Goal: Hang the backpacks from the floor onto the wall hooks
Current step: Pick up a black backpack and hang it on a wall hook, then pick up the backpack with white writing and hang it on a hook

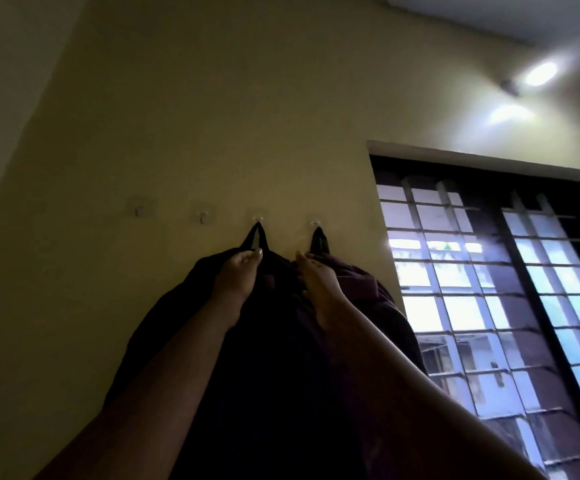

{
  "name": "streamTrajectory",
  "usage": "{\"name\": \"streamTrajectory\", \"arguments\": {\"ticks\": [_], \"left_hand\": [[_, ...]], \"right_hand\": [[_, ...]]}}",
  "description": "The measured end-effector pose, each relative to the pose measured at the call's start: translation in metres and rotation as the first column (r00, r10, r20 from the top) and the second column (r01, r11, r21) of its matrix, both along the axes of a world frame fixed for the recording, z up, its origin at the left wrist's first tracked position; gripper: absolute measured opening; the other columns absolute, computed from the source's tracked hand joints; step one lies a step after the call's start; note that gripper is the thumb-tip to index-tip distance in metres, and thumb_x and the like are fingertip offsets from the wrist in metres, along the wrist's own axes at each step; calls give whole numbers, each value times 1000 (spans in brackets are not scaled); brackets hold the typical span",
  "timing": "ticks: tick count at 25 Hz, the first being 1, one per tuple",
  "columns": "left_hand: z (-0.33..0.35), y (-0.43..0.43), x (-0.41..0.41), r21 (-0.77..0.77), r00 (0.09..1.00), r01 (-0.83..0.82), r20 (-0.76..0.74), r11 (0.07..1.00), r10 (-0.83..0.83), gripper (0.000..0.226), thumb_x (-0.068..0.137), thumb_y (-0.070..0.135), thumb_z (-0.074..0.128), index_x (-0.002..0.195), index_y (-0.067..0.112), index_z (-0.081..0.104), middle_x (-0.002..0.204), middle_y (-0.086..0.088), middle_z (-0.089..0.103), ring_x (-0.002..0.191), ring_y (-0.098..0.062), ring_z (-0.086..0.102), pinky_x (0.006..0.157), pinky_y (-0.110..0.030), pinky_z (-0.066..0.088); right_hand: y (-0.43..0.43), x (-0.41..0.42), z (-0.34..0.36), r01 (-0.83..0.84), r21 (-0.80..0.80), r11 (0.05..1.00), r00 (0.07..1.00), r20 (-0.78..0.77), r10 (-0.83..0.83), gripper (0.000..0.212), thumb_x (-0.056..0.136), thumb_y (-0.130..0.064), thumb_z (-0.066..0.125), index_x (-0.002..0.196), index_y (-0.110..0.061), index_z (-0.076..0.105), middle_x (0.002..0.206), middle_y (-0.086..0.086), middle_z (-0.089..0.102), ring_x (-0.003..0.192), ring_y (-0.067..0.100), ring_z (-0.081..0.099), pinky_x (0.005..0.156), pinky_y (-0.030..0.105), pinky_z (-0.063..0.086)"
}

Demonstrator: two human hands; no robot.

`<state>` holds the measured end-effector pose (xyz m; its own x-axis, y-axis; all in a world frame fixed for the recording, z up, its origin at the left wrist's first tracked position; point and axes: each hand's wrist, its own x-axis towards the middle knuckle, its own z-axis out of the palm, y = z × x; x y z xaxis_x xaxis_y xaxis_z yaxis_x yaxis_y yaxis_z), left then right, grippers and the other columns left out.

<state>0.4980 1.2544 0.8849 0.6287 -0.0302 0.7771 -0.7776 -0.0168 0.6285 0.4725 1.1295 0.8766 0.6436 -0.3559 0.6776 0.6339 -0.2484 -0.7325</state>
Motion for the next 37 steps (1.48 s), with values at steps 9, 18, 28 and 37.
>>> {"name": "streamTrajectory", "arguments": {"ticks": [9, 18, 28, 37], "left_hand": [[-152, -21, -148, -36, 906, 246, -347, 969, -243, 56, 95, 46, 34, 143, 16, 35, 152, -6, 33, 140, -25, 30, 112, -38, 24], [-297, -96, -225, -151, 714, 450, -531, 880, -457, 54, 97, 37, 33, 141, 5, 37, 150, -13, 36, 140, -26, 31, 115, -37, 21], [-406, -208, -354, -146, 359, 806, -649, 573, -670, 51, 96, 41, 37, 137, 11, 42, 143, -5, 44, 130, -15, 39, 113, -32, 25], [-465, -372, -531, -100, 75, 968, -761, 231, -644, 50, 97, 38, 35, 141, 15, 36, 150, -3, 36, 139, -19, 31, 113, -36, 23]], "right_hand": [[-34, -157, -149, -56, 271, 961, 966, -227, 120, 60, 94, -42, 46, 130, 5, 47, 133, 28, 51, 127, 41, 46, 105, 46, 42], [-76, -285, -275, 262, 327, 908, 914, -387, -124, 49, 96, -41, 40, 135, -11, 46, 148, 19, 39, 136, 32, 39, 111, 42, 30], [-156, -452, -409, 662, 409, 628, 722, -572, -389, 62, 93, -52, 36, 144, -15, 34, 150, 9, 37, 135, 26, 39, 105, 38, 33], [-275, -656, -456, 885, 381, 268, 463, -660, -592, 69, 90, -58, 37, 146, -17, 30, 154, 7, 31, 140, 25, 32, 111, 42, 28]]}}
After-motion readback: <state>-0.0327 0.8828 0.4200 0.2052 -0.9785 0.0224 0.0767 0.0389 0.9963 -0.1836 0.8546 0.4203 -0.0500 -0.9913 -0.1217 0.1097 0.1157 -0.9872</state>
